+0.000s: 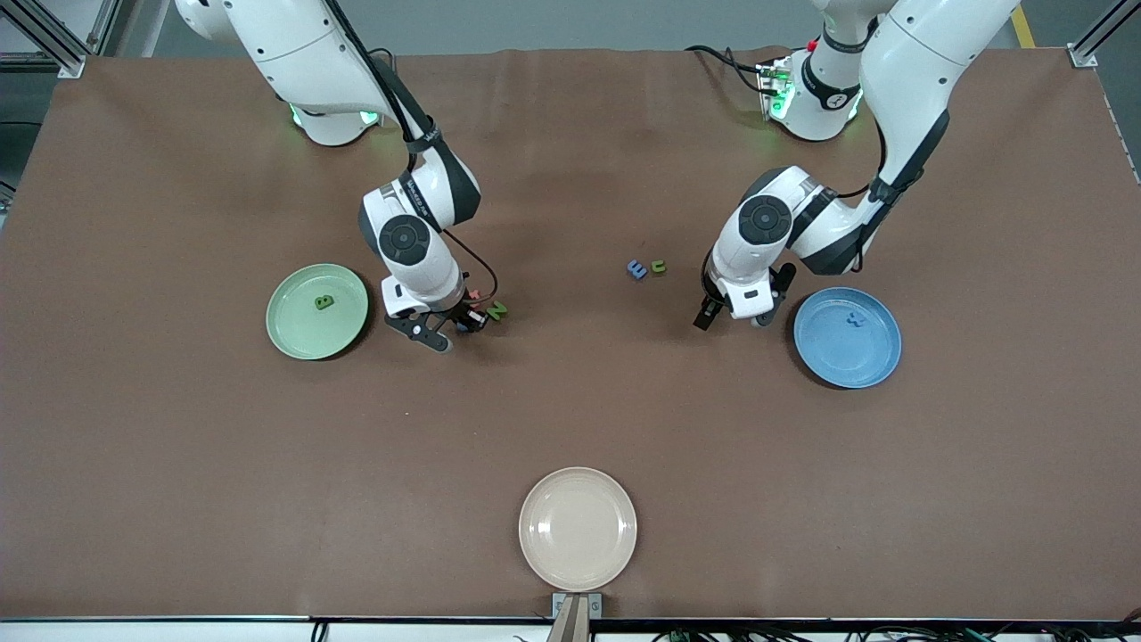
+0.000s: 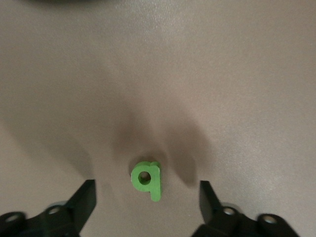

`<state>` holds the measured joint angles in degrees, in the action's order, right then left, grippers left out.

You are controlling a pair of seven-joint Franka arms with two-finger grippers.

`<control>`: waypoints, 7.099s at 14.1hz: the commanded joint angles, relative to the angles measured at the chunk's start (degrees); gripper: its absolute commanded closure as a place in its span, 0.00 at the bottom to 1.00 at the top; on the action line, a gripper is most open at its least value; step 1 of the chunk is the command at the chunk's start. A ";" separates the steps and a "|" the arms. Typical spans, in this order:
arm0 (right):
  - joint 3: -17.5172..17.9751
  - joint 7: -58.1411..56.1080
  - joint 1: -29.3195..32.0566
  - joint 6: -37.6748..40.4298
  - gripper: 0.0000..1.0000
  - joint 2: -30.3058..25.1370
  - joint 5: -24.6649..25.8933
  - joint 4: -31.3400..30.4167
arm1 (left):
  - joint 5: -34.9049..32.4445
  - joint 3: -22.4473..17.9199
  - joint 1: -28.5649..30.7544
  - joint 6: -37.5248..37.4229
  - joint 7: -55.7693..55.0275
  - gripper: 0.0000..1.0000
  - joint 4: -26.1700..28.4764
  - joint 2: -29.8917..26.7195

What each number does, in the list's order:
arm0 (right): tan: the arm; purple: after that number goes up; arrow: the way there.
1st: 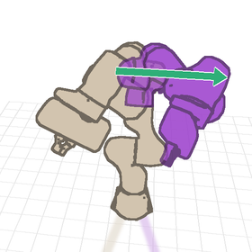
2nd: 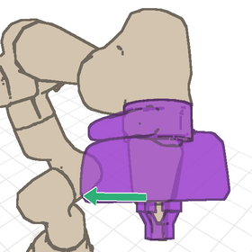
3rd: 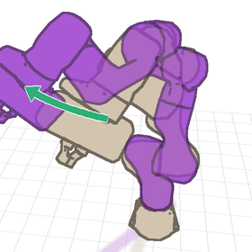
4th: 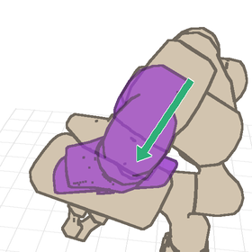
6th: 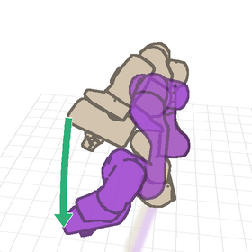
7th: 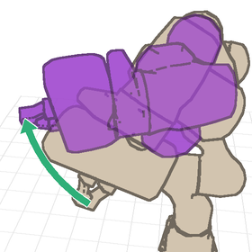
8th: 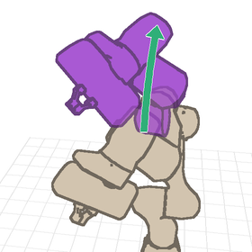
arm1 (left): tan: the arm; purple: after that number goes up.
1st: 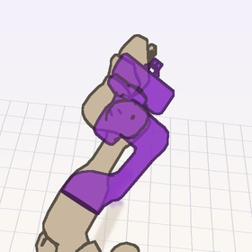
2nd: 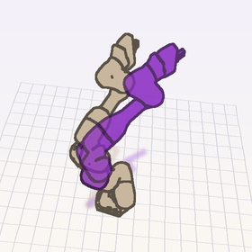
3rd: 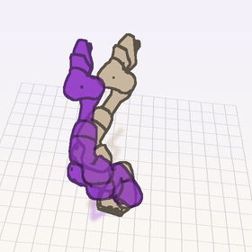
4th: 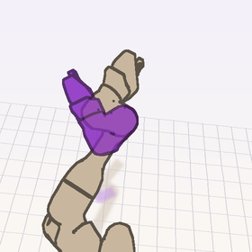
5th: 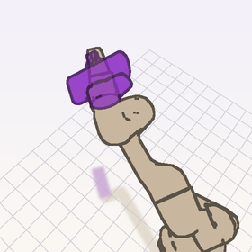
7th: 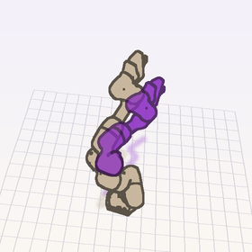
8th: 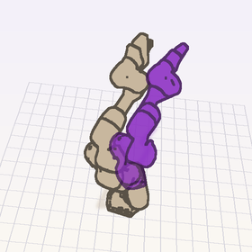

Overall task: Sort upper and lower case letters into plates
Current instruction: 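Carry the q toward the blue plate while the right gripper drops G in green plate, then release the q into the blue plate while the right gripper grasps the pink Q, then reach the left gripper to the green u while the right gripper carries the Q, then carry the u to the blue plate while the right gripper reaches the N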

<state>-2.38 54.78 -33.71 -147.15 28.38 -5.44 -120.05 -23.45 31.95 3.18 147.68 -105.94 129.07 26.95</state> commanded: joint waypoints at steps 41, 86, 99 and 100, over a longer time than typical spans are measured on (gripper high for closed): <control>1.59 6.39 -1.89 -5.25 0.13 -2.54 0.78 -5.90 | -12.41 13.67 38.83 -6.18 66.04 0.94 3.74 -2.17; 1.15 6.49 -0.84 3.43 0.99 -3.41 2.63 -3.35 | -18.21 19.64 8.42 -7.14 36.60 0.11 0.40 8.55; 1.15 -46.78 31.86 15.42 1.00 -21.25 2.89 -13.70 | -20.41 19.38 8.24 -6.70 35.19 0.36 -0.04 10.66; 1.15 -47.22 31.95 13.32 1.00 -21.43 2.89 -15.63 | -20.32 19.38 8.24 -6.70 34.67 0.41 -0.13 10.67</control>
<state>-2.59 8.10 -1.87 -130.27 9.69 -3.13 -130.25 -42.01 51.55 11.89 140.53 -69.05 129.55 36.76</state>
